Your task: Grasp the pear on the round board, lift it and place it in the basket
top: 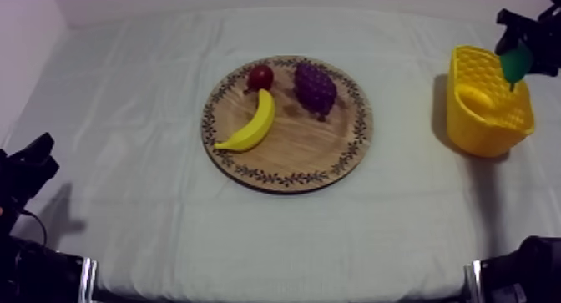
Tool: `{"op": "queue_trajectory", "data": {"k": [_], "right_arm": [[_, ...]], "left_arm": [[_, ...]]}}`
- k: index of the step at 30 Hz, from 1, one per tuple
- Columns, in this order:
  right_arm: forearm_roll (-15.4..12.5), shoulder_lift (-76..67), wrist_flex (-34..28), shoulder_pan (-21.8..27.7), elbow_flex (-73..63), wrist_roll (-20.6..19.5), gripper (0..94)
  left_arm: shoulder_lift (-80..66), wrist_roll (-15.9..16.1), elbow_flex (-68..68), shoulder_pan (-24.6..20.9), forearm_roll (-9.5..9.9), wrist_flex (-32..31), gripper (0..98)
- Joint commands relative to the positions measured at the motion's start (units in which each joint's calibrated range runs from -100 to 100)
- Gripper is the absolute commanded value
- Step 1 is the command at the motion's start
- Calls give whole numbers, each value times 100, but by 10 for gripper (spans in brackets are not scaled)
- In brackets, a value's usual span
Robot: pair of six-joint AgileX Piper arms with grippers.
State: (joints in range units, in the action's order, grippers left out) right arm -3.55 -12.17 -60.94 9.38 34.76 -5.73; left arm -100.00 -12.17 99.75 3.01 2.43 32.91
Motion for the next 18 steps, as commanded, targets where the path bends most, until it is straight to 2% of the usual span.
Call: {"op": "queue_trajectory", "data": {"k": [1,5,9,13,18], "right_arm": [[31,53,4,3,8,-12,636],[68,75,1,-21,7,-23,721],[110,-67,-150,-77,-32,-49,754],[124,-539,-302,-121,-70,-19,752],[142,-1462,-536,-219,-189,10,696]], "left_arm": [[0,-2,3,-1,-1,-1,1],[0,-2,3,-1,-1,-1,1],[0,-2,3,-1,-1,-1,1],[0,0,3,-1,-1,-1,1],[0,0,3,-1,-1,-1,1]]}}
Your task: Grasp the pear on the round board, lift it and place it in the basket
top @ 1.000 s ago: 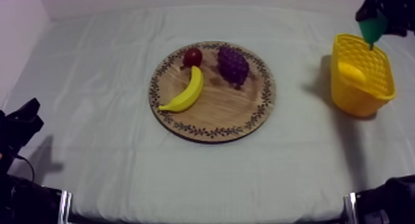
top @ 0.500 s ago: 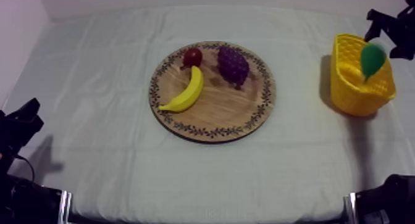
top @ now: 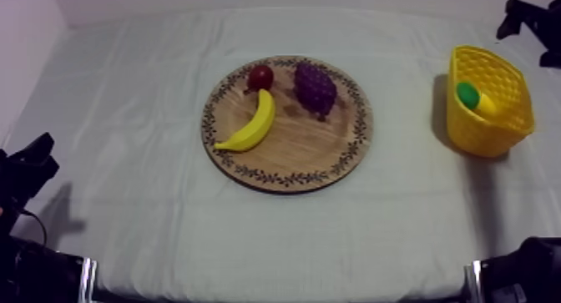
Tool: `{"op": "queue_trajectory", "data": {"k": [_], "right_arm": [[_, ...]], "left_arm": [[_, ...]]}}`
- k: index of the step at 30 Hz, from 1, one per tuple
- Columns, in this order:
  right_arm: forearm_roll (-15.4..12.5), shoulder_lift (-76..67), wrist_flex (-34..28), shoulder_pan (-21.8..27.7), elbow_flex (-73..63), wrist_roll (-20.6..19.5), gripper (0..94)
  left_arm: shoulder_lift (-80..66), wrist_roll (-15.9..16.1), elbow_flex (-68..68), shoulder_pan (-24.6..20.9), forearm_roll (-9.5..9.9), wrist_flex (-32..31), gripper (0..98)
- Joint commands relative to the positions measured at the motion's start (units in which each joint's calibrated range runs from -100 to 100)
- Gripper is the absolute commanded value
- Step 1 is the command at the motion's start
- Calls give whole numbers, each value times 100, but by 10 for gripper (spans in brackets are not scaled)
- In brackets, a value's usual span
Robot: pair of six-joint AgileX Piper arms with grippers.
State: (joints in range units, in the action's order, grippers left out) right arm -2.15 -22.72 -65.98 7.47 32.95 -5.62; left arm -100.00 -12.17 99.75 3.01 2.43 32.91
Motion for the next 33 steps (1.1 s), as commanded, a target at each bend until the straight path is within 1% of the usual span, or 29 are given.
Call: {"op": "queue_trajectory", "data": {"k": [1,5,8,13,17,22,24,29,33], "right_arm": [[33,-609,-56,-67,-15,-15,684],[170,-1554,135,-238,221,-23,612],[250,-2369,358,-417,599,18,537],[483,-3647,664,-770,1409,-66,436],[573,-4659,927,-919,2273,-27,316],[449,-5847,1274,-915,3611,238,107],[389,-6180,1454,-846,4152,339,54],[163,-6826,1705,-609,5215,630,11],[97,-7163,1778,-514,5822,706,5]], "left_arm": [[0,1,3,-1,-1,-1,1],[0,-1,3,-1,-1,-1,1],[0,-2,3,-1,-1,-1,1],[0,1,3,-1,-1,-1,1],[0,0,3,-1,-1,-1,1],[0,3,3,-1,-1,-1,1],[0,3,3,-1,-1,-1,1],[0,3,3,-1,-1,-1,1],[0,3,3,-1,-1,-1,1]]}}
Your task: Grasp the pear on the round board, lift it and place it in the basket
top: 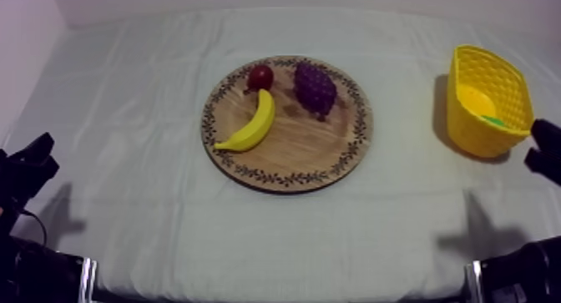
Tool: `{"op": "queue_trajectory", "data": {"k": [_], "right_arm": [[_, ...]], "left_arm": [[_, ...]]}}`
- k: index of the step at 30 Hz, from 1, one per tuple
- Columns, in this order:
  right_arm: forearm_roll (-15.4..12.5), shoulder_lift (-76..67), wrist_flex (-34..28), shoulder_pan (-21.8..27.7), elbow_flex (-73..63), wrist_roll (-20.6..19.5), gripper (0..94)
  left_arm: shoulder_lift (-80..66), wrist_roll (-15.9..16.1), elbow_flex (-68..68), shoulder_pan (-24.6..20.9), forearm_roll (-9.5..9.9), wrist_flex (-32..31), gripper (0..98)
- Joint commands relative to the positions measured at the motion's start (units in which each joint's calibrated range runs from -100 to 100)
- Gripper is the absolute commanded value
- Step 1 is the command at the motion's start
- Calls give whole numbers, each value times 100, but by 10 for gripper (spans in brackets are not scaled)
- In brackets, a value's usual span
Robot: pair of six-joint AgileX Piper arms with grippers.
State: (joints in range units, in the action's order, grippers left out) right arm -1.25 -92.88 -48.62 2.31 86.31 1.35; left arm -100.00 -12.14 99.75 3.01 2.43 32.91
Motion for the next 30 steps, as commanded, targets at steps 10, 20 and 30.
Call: {"op": "queue_trajectory", "data": {"k": [10,20,30], "right_arm": [[-9,-275,663,26,1220,-99,18],[38,-279,1107,59,1343,868,4],[39,-279,1120,60,1347,1001,3]], "left_arm": [[0,-1,3,-1,-1,-1,1],[0,-2,3,-1,-1,-1,1],[0,-4,3,-1,-1,-1,1]]}}
